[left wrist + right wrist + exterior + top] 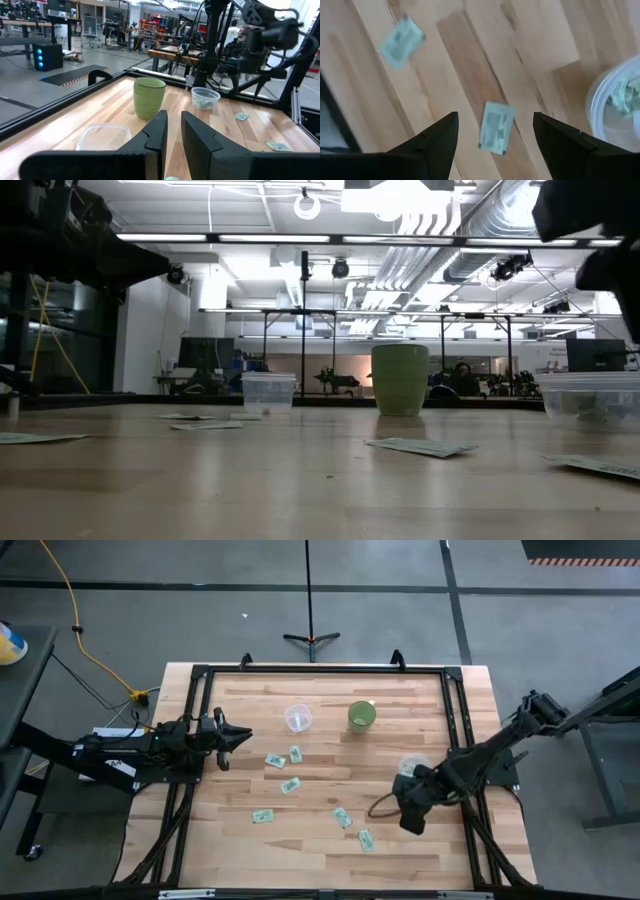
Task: Pick and place items into bin
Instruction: Put the white sweetener packet into the right transparent bin
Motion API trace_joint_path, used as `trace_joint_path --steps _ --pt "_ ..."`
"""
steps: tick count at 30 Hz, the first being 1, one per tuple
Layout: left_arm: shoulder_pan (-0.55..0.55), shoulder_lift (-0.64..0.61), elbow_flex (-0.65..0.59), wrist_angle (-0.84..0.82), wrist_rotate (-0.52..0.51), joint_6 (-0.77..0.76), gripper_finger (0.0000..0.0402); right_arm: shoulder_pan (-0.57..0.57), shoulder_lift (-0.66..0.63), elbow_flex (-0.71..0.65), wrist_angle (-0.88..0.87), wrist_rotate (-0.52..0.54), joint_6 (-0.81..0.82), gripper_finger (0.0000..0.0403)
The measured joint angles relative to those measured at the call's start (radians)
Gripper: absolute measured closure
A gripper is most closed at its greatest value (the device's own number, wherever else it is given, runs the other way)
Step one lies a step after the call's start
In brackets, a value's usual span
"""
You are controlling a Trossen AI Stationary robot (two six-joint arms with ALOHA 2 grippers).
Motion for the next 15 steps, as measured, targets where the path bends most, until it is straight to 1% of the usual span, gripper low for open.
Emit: trace_joint_path --steps 5,15 --pt "0.000 0.000 0.000 -0.001 -0.001 0.000 0.0309 0.048 0.096 0.000 0.003 -0.024 -0.001 0.0155" --pt "0.000 0.000 0.000 -0.001 -0.002 0.000 0.0309 0.054 0.233 0.000 0.003 -0.034 -0.001 0.0155"
